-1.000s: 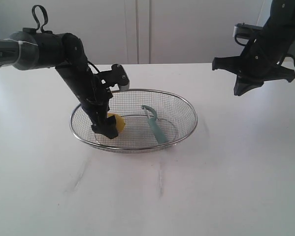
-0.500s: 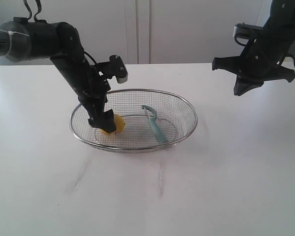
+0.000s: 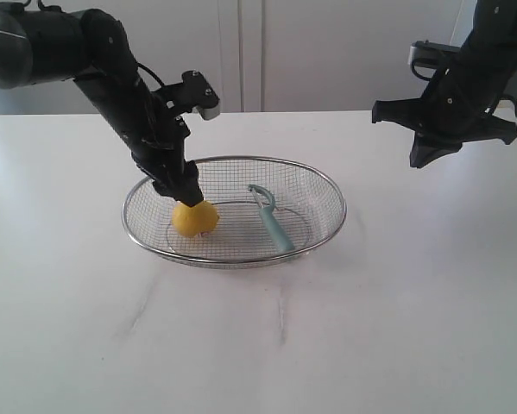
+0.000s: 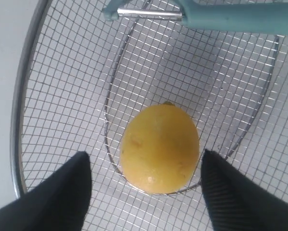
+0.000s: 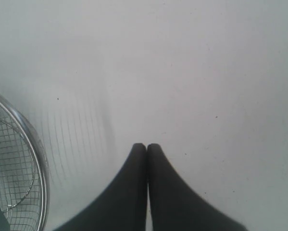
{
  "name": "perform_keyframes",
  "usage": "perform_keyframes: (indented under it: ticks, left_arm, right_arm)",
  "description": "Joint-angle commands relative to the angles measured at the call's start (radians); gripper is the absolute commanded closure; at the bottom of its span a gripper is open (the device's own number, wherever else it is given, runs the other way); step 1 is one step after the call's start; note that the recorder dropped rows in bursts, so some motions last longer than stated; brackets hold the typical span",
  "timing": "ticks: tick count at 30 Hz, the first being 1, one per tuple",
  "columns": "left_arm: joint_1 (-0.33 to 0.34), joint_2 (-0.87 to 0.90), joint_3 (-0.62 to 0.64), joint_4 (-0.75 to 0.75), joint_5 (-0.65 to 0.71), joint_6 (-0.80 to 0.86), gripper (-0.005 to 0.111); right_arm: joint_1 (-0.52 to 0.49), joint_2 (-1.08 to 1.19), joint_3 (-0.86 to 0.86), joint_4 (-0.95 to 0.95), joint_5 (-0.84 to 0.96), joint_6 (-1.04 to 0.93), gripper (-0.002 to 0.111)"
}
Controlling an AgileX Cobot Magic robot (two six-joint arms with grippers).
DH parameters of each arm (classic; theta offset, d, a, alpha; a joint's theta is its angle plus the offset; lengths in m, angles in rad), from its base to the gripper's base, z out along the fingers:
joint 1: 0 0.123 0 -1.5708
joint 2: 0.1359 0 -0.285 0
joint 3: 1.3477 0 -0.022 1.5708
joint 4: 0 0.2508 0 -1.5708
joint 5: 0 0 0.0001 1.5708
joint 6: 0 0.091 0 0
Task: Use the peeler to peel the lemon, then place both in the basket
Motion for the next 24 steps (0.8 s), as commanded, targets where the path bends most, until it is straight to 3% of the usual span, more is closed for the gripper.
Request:
perform_keyframes:
  ticks: [1,9,24]
  left_arm:
    - [-0.008,-0.024,-0.005,-0.015,0.031,-0.117,0.059]
    - [-0.006,-0.028,-0.005,-0.002,0.064,-0.247,0.106]
    - [-0.006,-0.068,-0.005,0.134,0.064,-0.486,0.107]
  right_arm:
    - [-0.004,-0.011,-0.004,-0.007,-0.005,0.004,0.108]
    - [-0.004,-0.011,-0.004,-0.007,-0.005,0.004,0.108]
    - [-0.004,-0.011,-0.004,-0.007,-0.006,0.004,0.108]
